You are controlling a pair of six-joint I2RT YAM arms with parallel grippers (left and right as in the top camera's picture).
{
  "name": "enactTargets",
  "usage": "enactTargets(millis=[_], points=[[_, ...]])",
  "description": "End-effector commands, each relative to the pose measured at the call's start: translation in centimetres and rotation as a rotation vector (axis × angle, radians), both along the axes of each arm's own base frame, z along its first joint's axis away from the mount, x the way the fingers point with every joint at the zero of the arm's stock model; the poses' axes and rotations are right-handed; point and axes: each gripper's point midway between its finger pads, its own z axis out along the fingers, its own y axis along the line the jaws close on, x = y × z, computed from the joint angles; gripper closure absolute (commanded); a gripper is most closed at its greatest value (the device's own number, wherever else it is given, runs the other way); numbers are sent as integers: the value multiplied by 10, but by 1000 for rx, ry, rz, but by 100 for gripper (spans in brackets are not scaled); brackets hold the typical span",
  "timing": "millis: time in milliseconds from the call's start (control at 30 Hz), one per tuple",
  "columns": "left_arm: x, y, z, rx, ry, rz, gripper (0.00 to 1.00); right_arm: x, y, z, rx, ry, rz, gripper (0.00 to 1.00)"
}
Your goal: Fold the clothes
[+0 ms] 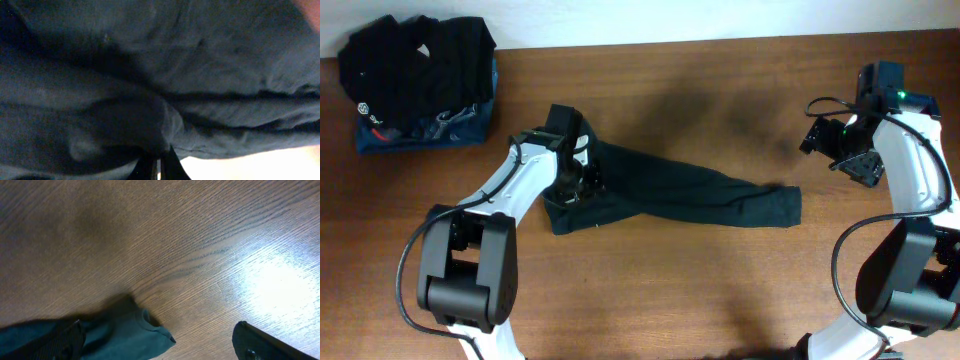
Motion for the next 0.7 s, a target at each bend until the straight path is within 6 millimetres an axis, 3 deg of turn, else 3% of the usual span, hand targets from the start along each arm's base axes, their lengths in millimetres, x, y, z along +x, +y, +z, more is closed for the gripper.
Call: enactTargets(millis=[0,133,200,233,267,333,533,667], points=[[20,-1,8,3,-88,-16,99,-2,-4,-4,-16,15,-7,1],[38,9,8,69,-165,5,90,-2,-4,-4,-16,14,-7,1],[42,11,8,82,-181,10,63,-2,-4,-4,-16,15,-7,1],[42,11,8,82,-183,10,38,-2,-4,-4,-16,15,-7,1],[43,11,8,81,-185,10,29,-2,-4,-4,-16,15,-7,1],[43,11,9,82,-189,9,3,-2,-4,-4,-16,15,-7,1],[46,11,9,87,-201,7,1,-3,-4,-4,-16,16,-7,2],[58,8,14,79,-263,-18,1,-4,-3,-4,-14,20,-7,1]])
